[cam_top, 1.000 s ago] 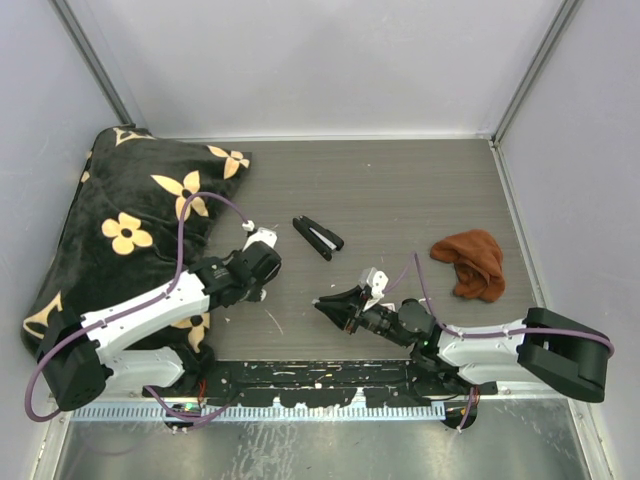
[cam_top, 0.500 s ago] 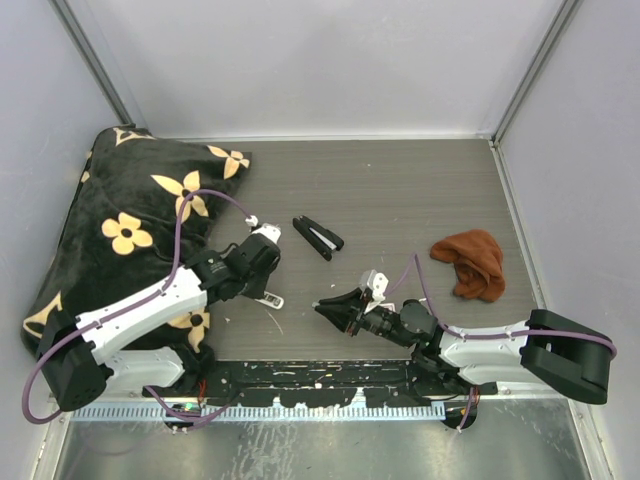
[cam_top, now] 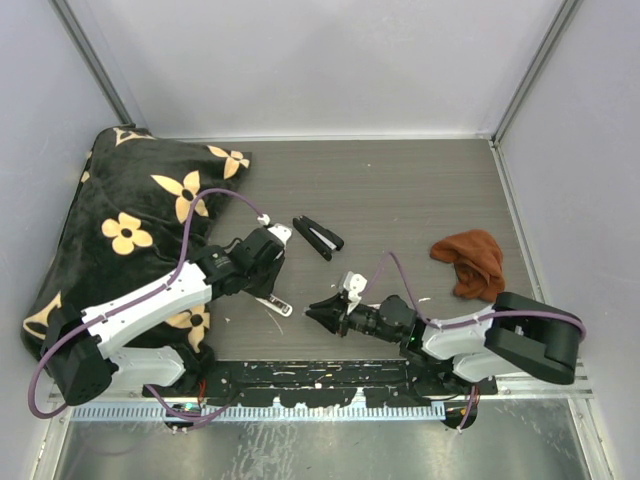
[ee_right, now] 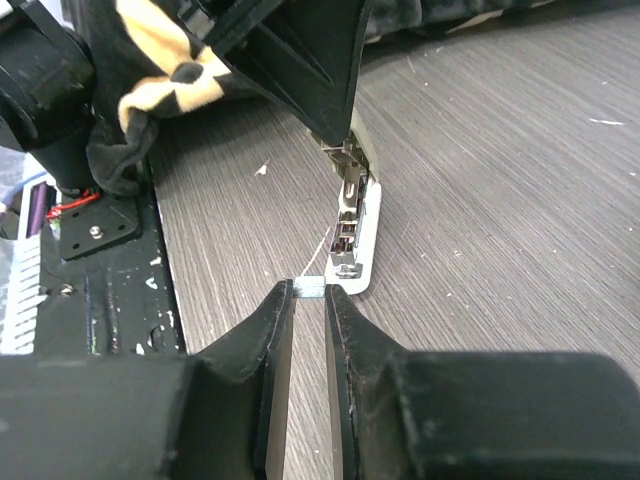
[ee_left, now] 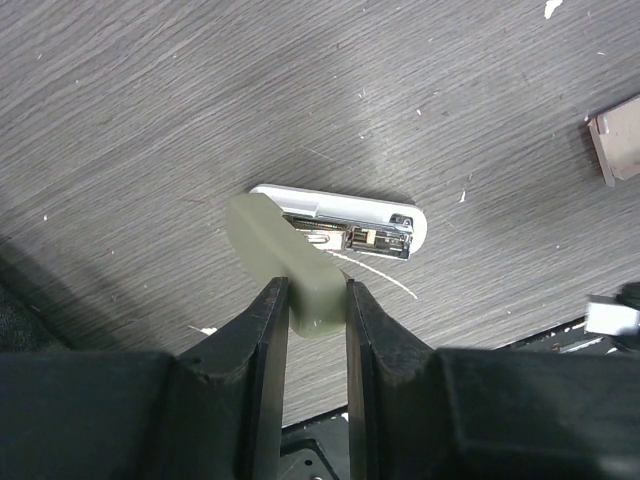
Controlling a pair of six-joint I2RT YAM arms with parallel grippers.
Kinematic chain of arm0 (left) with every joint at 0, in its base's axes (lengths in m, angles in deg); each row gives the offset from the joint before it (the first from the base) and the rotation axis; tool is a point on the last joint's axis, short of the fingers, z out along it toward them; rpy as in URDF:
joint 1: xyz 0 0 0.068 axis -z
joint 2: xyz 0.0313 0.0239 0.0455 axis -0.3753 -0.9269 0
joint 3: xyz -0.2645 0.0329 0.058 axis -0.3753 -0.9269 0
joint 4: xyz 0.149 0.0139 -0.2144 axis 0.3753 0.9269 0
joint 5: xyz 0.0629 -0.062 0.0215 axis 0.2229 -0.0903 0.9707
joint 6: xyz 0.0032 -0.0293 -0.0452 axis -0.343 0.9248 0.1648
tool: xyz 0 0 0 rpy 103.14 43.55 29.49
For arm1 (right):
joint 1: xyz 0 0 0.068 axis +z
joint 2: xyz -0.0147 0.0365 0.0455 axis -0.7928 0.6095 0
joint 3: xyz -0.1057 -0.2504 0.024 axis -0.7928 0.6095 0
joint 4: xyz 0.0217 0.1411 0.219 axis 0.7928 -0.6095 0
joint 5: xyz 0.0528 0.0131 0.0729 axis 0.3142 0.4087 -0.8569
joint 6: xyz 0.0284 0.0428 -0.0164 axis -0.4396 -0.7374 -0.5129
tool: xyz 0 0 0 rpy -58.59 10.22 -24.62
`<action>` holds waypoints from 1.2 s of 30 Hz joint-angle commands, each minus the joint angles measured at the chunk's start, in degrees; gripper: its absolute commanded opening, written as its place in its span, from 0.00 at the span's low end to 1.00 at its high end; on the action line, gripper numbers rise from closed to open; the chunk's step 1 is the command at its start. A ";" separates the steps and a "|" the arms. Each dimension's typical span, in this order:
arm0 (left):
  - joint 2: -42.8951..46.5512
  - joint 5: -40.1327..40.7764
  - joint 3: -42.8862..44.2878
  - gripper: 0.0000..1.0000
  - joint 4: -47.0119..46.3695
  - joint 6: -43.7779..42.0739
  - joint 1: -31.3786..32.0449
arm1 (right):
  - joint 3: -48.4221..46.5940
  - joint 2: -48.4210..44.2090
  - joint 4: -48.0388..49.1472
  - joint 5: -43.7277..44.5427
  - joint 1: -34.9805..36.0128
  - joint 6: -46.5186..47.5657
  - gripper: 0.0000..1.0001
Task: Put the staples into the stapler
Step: Install the staple into the stapler.
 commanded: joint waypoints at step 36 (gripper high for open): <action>0.41 -6.45 2.56 0.00 -2.57 -1.18 -0.05 | -14.82 30.81 17.32 13.06 5.05 3.72 0.09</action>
